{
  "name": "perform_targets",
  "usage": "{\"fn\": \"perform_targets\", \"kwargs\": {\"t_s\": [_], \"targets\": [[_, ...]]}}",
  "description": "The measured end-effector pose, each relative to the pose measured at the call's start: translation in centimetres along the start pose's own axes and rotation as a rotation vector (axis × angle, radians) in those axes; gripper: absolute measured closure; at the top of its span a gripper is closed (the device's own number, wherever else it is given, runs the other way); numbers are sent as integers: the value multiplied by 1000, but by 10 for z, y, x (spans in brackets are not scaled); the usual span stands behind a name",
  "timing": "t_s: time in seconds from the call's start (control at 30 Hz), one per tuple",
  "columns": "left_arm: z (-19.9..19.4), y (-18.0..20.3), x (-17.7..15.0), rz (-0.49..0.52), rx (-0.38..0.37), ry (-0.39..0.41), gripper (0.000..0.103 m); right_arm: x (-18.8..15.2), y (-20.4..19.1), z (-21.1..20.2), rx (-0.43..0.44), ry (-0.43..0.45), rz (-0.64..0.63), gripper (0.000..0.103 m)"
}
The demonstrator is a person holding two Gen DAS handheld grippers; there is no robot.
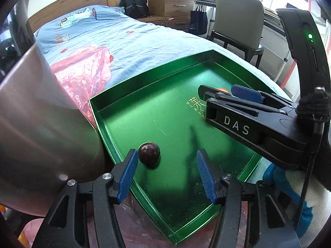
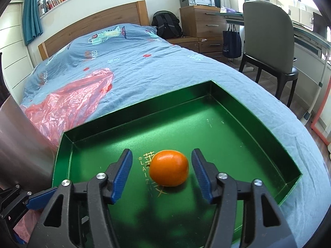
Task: Organize fruits
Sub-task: 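Open both tools to drop the orange and plum into the tray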
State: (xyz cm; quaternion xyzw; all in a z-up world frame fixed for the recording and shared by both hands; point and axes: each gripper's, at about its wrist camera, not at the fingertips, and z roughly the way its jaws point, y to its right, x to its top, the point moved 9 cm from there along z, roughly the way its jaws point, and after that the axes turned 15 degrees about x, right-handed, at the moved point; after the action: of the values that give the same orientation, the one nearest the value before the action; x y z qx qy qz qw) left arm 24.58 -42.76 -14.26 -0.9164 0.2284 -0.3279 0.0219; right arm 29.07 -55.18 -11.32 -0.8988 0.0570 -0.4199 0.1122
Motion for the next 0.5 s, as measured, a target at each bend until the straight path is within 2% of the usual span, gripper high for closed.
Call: {"fn": "perform_targets", "kwargs": {"t_s": [0.2,0.37,0.5], "targets": [[-42,-7,0,-8,-19,49,46,5,-7,-43,-14,44,1,0],[-84,-17,-10,17,3,111,46,1,-20,-78,-20,61,-2,0],[-114,-29,-21,8,3,135,46,-8,-37,-103,5,64,-6,0]]}}
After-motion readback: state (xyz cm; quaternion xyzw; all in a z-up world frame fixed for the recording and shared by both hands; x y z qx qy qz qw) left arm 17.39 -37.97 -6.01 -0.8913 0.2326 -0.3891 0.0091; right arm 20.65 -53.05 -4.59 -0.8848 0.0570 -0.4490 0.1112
